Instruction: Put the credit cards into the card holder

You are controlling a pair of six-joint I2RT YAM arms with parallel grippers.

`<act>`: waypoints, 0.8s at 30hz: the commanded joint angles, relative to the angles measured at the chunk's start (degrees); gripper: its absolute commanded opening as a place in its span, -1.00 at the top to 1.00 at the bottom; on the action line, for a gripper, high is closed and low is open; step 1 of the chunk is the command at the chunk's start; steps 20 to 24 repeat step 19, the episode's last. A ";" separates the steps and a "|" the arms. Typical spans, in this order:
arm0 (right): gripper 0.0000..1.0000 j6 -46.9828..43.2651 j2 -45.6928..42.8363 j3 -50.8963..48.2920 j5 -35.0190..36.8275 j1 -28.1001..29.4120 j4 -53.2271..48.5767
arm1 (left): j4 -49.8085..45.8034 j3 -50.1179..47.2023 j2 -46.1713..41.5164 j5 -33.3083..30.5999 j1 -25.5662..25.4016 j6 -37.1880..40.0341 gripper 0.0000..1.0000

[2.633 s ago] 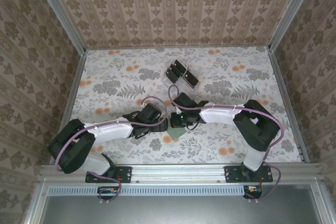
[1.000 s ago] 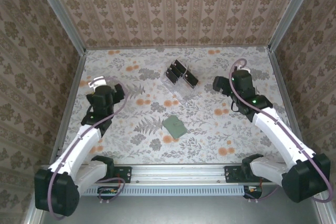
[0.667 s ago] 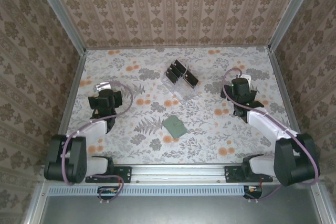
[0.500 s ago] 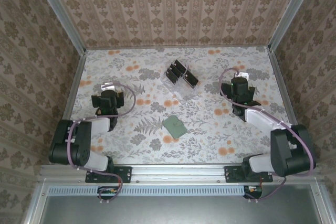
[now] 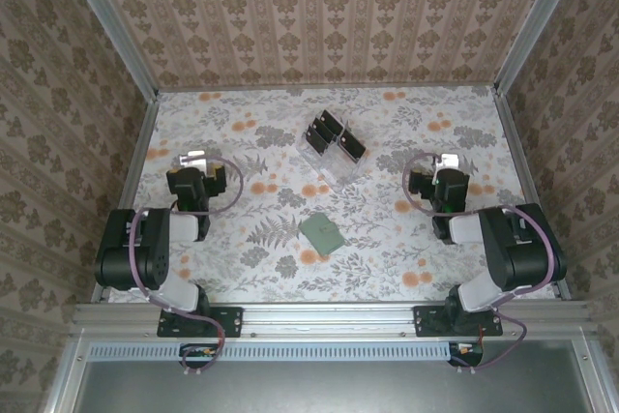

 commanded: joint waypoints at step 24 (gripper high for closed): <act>-1.00 -0.60 -0.71 1.58 -4.22 -0.61 3.76 | 2.45 -0.24 0.23 3.02 0.98 -0.76 -1.00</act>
